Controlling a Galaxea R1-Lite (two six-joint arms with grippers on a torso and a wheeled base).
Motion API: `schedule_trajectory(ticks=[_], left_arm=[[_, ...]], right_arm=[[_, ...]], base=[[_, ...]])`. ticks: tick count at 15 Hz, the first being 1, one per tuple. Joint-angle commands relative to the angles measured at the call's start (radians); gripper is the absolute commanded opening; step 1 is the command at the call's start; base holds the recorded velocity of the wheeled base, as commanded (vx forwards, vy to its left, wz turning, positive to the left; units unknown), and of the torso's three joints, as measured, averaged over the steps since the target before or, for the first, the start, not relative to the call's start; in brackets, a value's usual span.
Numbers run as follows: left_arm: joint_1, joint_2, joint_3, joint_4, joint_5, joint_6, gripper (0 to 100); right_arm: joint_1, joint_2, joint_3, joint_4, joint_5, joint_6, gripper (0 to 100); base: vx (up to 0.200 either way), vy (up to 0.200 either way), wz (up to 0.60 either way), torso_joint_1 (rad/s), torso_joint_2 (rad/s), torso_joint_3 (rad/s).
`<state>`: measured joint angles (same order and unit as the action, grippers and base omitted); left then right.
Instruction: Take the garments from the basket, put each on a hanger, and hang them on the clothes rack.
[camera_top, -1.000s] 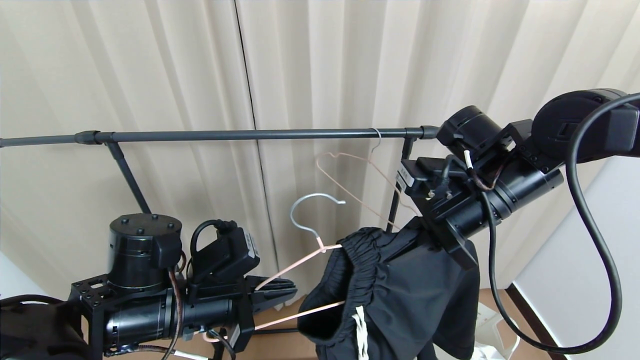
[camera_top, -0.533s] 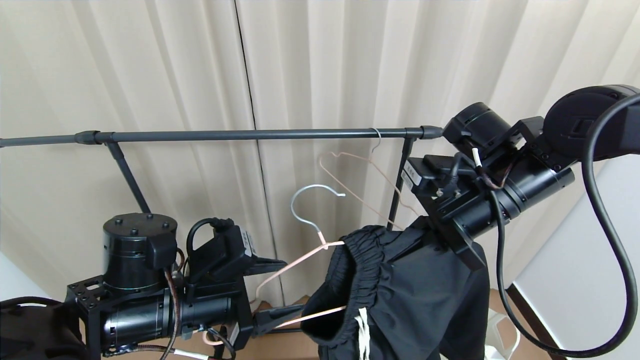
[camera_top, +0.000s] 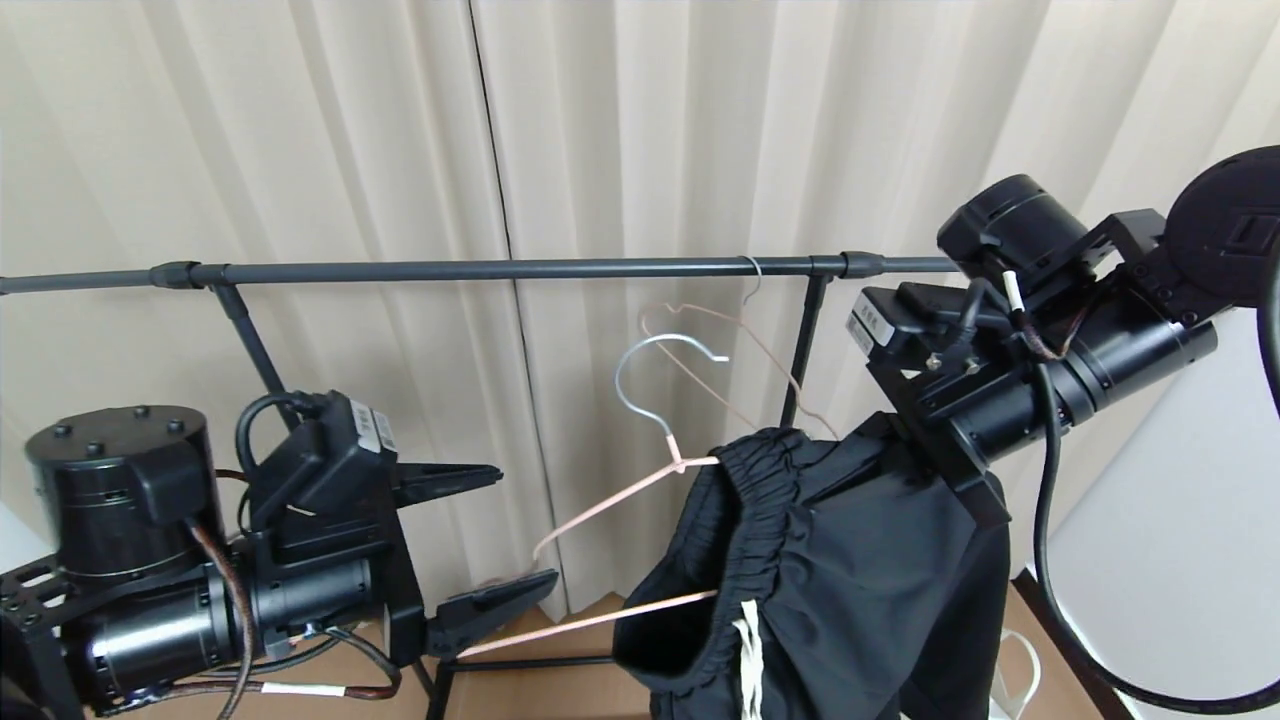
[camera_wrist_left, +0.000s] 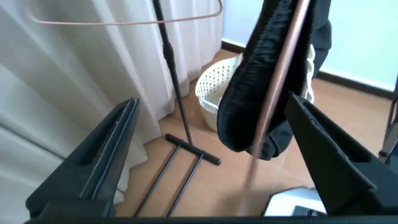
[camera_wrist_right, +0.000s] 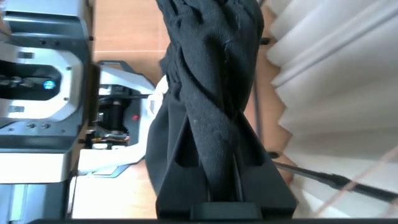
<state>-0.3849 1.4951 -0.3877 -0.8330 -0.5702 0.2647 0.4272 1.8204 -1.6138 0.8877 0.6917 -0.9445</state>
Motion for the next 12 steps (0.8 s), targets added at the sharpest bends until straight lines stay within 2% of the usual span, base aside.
schedule_trajectory(ticks=[1,2,3,4,5,6,7,8,10,12], left_arm=[[0.041,-0.085,0.024,0.000,-0.007,-0.047,100],[0.049,-0.110,0.035,0.006,0.006,-0.157,100],[0.050,-0.110,0.035,0.008,0.012,-0.190,100],[0.040,-0.102,0.030,0.037,0.058,-0.271,100],[-0.022,-0.079,0.009,0.127,0.136,-0.301,100],[-0.022,-0.079,0.009,0.127,0.136,-0.301,100],[-0.097,-0.042,-0.037,0.227,0.233,-0.344,100],[-0.167,0.007,-0.091,0.285,0.271,-0.417,100],[-0.212,0.097,-0.148,0.331,0.329,-0.479,100],[-0.235,0.223,-0.217,0.338,0.441,-0.573,100]], right_arm=[[-0.016,-0.012,-0.020,0.001,-0.015,0.004,0],[-0.016,-0.027,-0.028,-0.055,-0.074,0.021,0],[-0.016,-0.033,-0.023,-0.085,-0.090,0.027,0],[-0.016,-0.047,-0.003,-0.170,-0.146,0.042,0],[-0.015,-0.072,0.018,-0.233,-0.195,0.050,0],[-0.015,-0.072,0.018,-0.233,-0.195,0.050,0],[-0.008,-0.087,0.040,-0.271,-0.219,0.052,0],[0.001,-0.104,0.061,-0.303,-0.238,0.070,0],[0.011,-0.122,0.095,-0.366,-0.268,0.092,0],[0.016,-0.147,0.137,-0.450,-0.287,0.101,0]], base=[[0.000,0.000,0.00,0.000,0.00,0.000],[0.000,0.000,0.00,0.000,0.00,0.000],[0.000,0.000,0.00,0.000,0.00,0.000],[0.000,0.000,0.00,0.000,0.00,0.000],[0.000,0.000,0.00,0.000,0.00,0.000],[0.000,0.000,0.00,0.000,0.00,0.000],[0.000,0.000,0.00,0.000,0.00,0.000],[0.000,0.000,0.00,0.000,0.00,0.000],[0.000,0.000,0.00,0.000,0.00,0.000],[0.000,0.000,0.00,0.000,0.00,0.000]])
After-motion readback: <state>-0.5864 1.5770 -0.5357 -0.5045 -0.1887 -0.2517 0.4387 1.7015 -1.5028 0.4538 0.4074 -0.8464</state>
